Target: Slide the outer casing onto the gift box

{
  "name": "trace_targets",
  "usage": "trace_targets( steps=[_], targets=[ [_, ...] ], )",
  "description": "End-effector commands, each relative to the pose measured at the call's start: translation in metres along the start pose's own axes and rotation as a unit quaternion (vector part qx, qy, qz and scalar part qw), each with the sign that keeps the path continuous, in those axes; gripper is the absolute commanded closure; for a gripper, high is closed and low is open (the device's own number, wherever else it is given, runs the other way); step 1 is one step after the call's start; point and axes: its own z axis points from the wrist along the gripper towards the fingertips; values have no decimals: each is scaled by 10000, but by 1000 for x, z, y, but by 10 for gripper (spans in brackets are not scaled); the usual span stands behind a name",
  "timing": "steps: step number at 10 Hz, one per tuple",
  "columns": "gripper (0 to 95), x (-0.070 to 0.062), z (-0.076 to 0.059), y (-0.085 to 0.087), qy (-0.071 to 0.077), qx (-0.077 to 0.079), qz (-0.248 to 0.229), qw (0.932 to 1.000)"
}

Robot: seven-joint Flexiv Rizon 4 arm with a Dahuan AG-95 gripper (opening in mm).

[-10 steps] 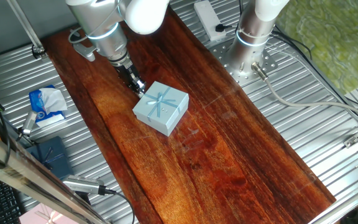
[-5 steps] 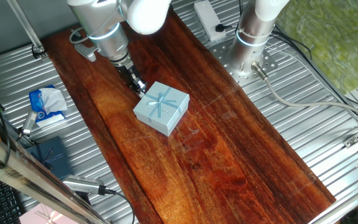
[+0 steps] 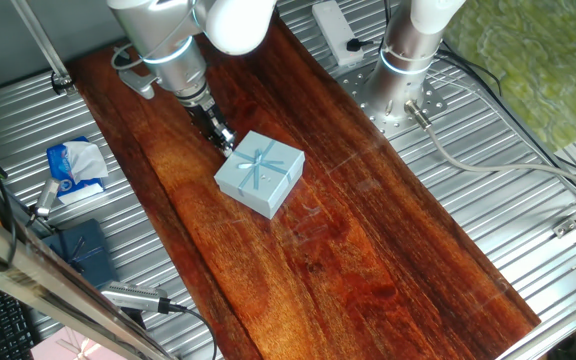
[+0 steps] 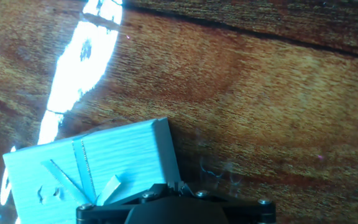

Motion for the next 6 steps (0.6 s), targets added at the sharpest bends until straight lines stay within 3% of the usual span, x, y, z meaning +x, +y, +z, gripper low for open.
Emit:
trace_targets(
  steps=[1, 6],
  targets=[
    [950, 1, -10, 1, 34, -12, 175, 9998],
    [950, -4, -42, 16, 136, -92, 416, 9990]
  ],
)
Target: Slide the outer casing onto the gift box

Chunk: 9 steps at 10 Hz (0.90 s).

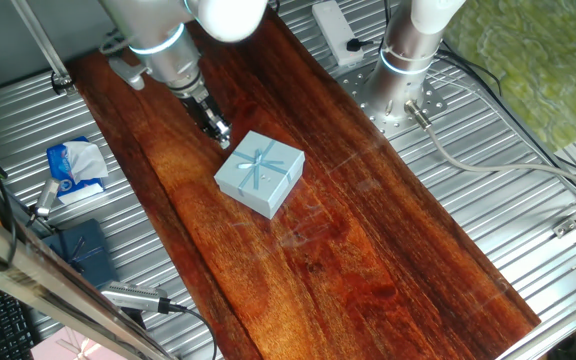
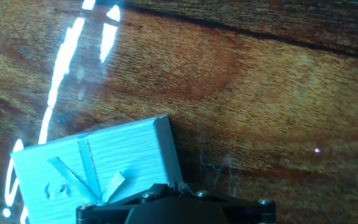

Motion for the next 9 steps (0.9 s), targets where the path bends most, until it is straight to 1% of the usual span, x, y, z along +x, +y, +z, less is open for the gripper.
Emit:
trace_targets(
  steps=[1, 2, 3, 4, 5, 7, 8, 9],
  targets=[
    [950, -1, -10, 3, 31, -32, 16, 10000],
    [950, -1, -10, 3, 30, -32, 30, 10000],
    [950, -1, -10, 3, 42, 8, 10, 10000],
    [950, -1, -11, 2, 14, 77, -46, 10000],
    [950, -1, -13, -1, 12, 94, -52, 9999],
    [950, -1, -13, -1, 6, 88, -41, 10000],
    [950, -1, -13, -1, 31, 88, -87, 9999],
    [950, -1, -13, -1, 71, 100, -295, 9995]
  ],
)
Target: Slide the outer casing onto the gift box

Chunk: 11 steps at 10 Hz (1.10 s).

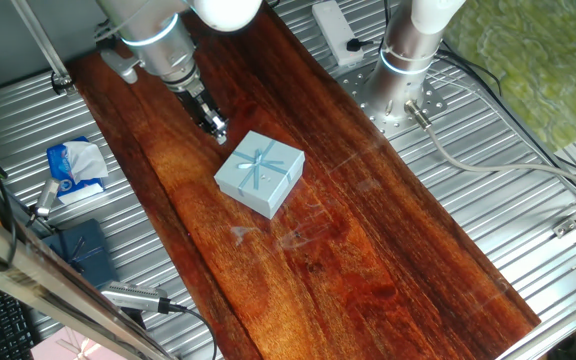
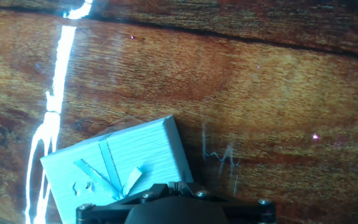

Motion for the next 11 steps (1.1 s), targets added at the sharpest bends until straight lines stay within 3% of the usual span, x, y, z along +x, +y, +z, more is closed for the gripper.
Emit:
trace_targets(
  steps=[1, 6, 11],
  targets=[
    [950, -1, -1, 0, 72, 11, -398, 9992],
    [950, -1, -1, 0, 112, -18, -588, 9982],
    [950, 33, 23, 81, 79, 10, -58, 10000]
  ],
)
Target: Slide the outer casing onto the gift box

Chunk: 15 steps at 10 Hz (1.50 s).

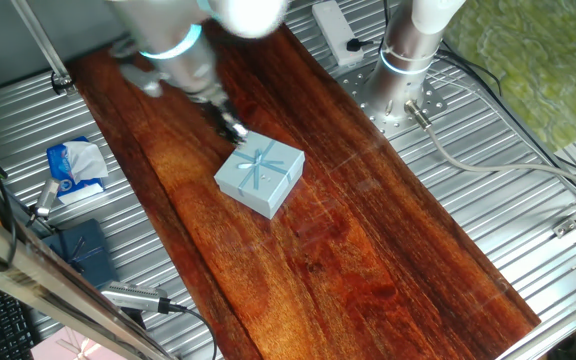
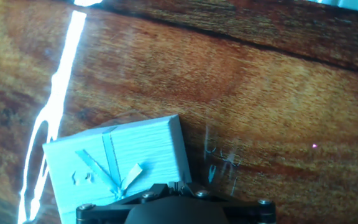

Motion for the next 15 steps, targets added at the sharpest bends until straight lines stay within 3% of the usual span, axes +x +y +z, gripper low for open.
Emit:
trace_targets(
  steps=[1, 3, 6, 15],
  targets=[
    [950, 5, 11, 34, -1, 8, 239, 9997],
    [950, 8, 28, 57, -64, 68, 367, 9993],
    [950, 1, 39, 70, -101, 129, 428, 9990],
    [950, -6, 70, 65, -371, 188, 436, 9982]
  ],
)
